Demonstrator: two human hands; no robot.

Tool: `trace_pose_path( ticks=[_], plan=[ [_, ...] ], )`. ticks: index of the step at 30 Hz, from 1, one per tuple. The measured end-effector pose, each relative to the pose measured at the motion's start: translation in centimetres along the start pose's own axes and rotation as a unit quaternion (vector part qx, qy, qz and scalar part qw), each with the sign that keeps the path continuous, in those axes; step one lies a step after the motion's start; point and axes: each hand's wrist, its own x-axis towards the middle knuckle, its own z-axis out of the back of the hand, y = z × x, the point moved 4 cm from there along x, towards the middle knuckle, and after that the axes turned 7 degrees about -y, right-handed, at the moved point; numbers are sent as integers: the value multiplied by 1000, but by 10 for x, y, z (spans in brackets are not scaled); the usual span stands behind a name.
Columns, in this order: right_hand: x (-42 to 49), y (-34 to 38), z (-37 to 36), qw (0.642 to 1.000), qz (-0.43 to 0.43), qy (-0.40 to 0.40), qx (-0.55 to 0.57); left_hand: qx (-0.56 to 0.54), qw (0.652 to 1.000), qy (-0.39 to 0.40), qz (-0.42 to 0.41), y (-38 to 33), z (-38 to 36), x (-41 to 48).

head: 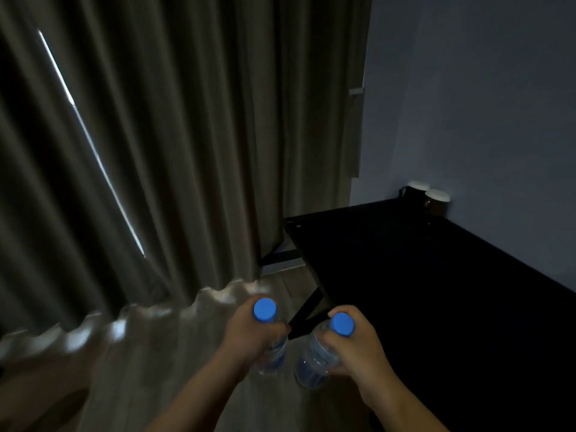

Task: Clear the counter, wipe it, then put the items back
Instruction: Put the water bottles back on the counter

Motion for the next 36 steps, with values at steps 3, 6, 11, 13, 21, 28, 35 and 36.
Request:
trace_pose_path(
  ticks=[3, 6, 11, 13, 21, 28, 35, 36],
  plan=[
    [54, 25, 5, 1000, 14, -13, 20, -7, 999, 2, -35, -37, -22, 46],
    [103, 53, 14, 998, 41, -23, 37, -38, 997, -3, -61, -82, -44, 84],
    [171, 87, 32, 992, 85, -72, 61, -48, 996, 21, -75, -131, -80, 147],
    [195, 96, 40, 990, 97, -86, 61, -69, 995, 44, -64, -144, -98, 172],
    [285, 101, 58, 988, 54, -143, 24, -56, 982, 175, -44, -153, -180, 271],
    [330, 95, 65, 974, 2, -225, -22, 7, 954, 295, -46, -156, -237, 329],
    [355, 87, 71, 958, -33, -278, -63, 38, 931, 356, -74, -157, -277, 360],
    [357, 86, 72, 957, -30, -281, -68, 38, 928, 365, -68, -155, -281, 362]
  ],
)
